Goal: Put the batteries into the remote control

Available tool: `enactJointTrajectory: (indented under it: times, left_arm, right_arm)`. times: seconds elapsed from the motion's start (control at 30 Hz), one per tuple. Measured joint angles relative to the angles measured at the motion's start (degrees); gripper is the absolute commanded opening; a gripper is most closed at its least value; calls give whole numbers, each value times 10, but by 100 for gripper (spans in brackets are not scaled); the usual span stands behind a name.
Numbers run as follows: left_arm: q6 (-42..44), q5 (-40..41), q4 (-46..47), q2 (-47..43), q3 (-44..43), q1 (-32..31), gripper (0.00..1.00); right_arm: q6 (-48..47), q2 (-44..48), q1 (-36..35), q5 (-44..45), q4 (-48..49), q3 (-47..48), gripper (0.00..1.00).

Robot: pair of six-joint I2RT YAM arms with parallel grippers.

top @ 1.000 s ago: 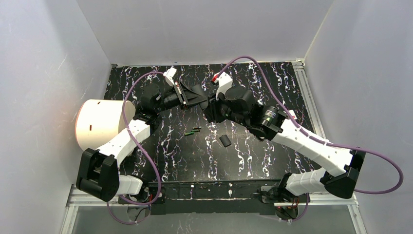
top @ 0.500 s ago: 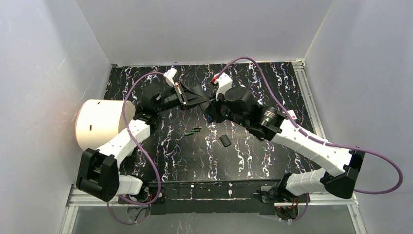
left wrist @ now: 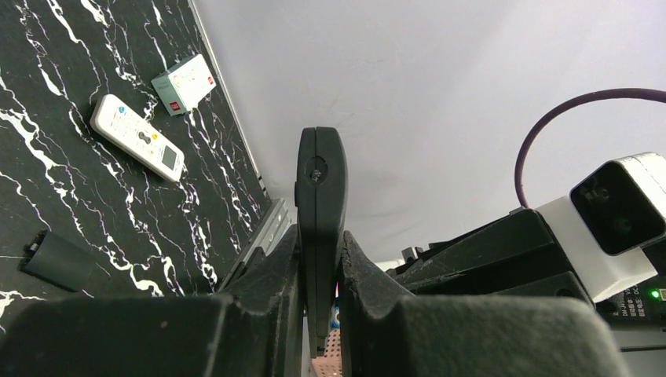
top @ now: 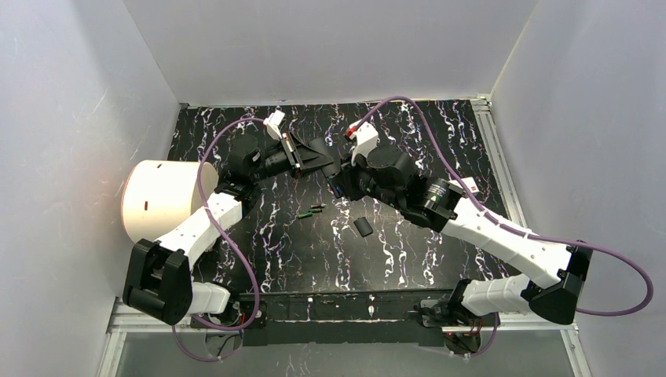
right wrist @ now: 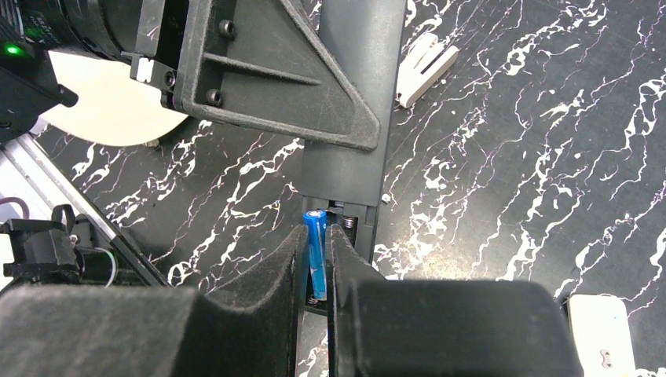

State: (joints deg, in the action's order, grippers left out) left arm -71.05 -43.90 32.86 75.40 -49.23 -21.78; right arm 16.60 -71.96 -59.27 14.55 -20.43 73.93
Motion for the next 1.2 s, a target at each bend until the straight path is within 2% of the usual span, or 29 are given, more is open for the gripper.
enactJointTrajectory:
  times: [0.27, 0.7, 1.07, 1.2]
  left_arm:
    - [-2, 1, 0, -1, 0, 0, 0]
    - [-4, 2, 1, -2, -1, 0, 0]
    - [-7, 3, 1, -3, -1, 0, 0]
    - [-8, 12, 0, -5, -1, 0, 0]
  right_arm:
    - [0, 4, 0, -2, 9, -7, 20]
    - [7, 17, 0, -9, 22, -26, 24]
    - [26, 17, 0, 2, 28, -28, 12]
    - [58, 19, 0, 17, 49, -42, 12]
